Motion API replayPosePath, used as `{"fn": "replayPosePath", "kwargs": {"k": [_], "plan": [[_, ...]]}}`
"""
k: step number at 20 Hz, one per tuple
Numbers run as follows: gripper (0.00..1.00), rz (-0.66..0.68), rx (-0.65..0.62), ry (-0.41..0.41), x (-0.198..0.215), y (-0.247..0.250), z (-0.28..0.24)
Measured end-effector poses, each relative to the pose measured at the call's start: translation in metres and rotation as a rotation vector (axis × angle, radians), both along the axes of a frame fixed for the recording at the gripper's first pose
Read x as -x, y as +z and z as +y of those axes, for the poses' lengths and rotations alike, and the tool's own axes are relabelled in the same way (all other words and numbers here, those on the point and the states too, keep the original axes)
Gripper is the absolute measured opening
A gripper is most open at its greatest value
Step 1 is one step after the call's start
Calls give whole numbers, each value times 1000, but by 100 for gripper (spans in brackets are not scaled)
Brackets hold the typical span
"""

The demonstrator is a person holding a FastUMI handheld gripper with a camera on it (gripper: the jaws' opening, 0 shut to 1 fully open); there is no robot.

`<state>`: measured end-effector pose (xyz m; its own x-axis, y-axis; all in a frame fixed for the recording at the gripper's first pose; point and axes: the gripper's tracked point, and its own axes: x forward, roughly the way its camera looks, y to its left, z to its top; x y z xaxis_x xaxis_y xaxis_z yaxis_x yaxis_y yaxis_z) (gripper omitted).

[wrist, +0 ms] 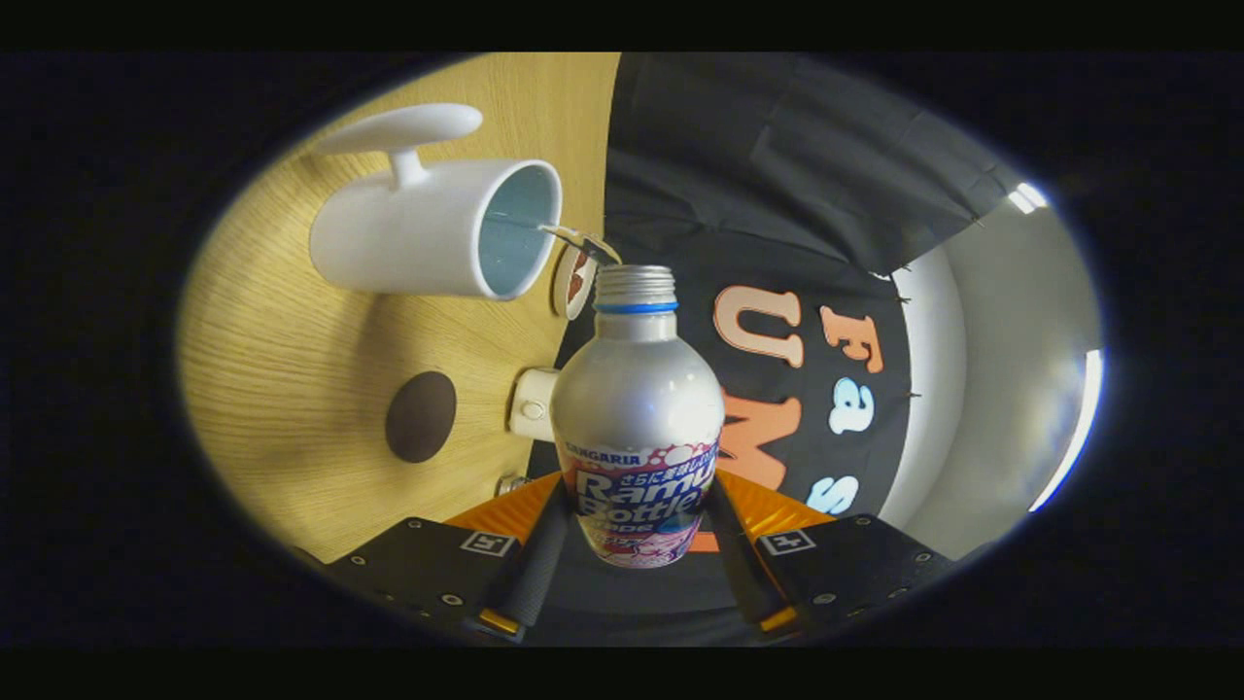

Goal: Take the bottle from table, then pour the juice into the cup, finally place the bottle on the coaster

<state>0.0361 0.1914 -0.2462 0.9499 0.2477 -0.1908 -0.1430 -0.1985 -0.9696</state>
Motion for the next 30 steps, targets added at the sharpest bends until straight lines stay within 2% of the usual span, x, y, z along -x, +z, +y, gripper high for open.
{"fn": "replayPosePath", "kwargs": {"k": [30], "plan": [[76, -55, 108, 57, -6, 17, 5]]}}
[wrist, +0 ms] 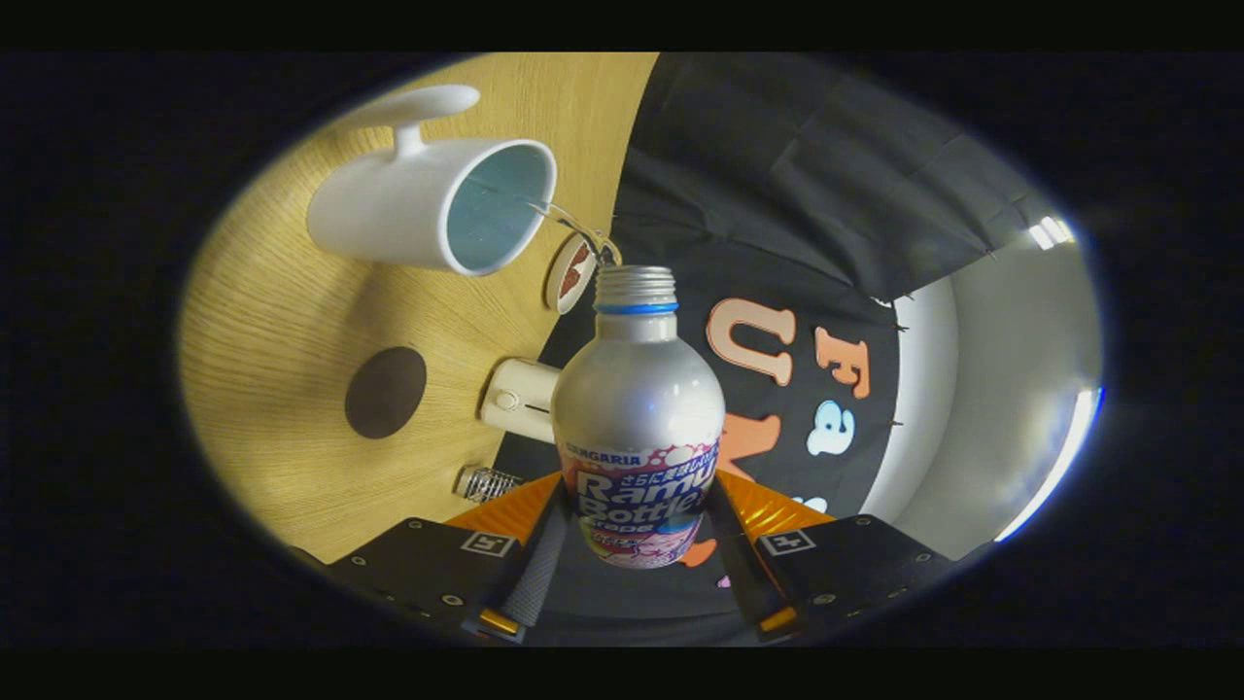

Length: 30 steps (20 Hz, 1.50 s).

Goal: Take the bottle from table, then pour the juice into the cup, finally place the bottle on the coaster

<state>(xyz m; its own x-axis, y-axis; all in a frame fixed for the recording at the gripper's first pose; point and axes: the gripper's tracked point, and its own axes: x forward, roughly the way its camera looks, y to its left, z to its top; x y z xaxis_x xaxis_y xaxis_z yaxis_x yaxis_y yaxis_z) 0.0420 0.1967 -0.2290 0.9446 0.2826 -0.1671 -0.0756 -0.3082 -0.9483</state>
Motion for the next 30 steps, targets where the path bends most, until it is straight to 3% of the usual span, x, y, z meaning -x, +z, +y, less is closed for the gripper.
{"fn": "replayPosePath", "kwargs": {"k": [14, 30], "plan": [[76, -8, 70, 26, -20, 10, 4], [76, -27, 119, 73, -6, 14, 11]]}}
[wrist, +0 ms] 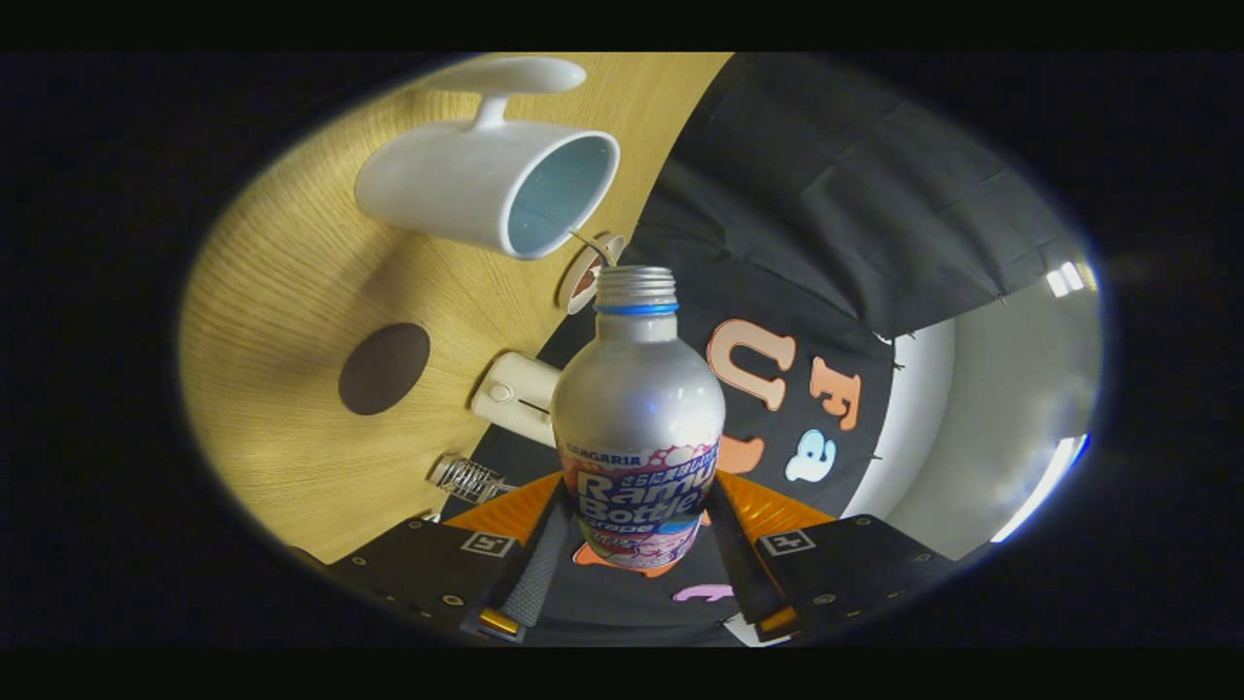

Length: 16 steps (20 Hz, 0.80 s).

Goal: Take the bottle from table, then pour the juice into the cup, finally place the bottle on the coaster

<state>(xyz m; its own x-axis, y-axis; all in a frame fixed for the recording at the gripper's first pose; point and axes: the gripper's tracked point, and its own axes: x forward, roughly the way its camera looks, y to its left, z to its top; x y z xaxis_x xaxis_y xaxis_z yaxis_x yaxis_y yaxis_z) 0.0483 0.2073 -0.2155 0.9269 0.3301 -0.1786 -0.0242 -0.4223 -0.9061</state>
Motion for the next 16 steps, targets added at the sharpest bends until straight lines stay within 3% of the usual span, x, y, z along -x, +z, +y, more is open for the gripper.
{"fn": "replayPosePath", "kwargs": {"k": [10, 16], "plan": [[76, 50, -51, -8, 9, -12, 11], [76, 217, -244, -124, 20, -38, 4]]}}
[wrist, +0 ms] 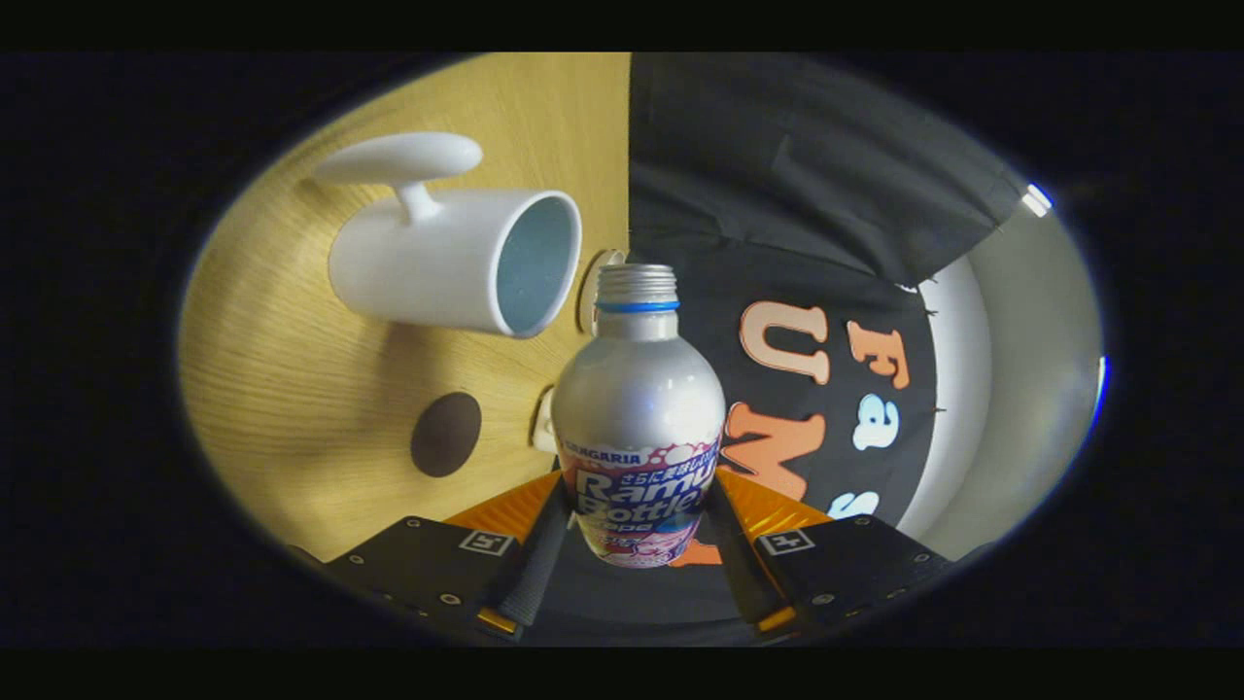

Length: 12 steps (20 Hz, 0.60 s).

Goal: Take the bottle from table, then pour the juice into the cup, finally place the bottle on the coaster

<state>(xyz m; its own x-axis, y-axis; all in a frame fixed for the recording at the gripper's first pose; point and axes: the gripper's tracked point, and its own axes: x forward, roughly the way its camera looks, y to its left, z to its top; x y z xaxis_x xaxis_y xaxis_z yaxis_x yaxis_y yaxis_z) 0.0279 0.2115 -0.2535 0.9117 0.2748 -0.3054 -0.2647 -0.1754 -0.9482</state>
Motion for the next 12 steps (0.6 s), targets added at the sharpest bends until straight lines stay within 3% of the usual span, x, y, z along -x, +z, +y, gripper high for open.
{"fn": "replayPosePath", "kwargs": {"k": [7, 12], "plan": [[76, 172, -287, -146, 0, -3, -8], [76, 308, -565, -243, -7, 9, -11]]}}
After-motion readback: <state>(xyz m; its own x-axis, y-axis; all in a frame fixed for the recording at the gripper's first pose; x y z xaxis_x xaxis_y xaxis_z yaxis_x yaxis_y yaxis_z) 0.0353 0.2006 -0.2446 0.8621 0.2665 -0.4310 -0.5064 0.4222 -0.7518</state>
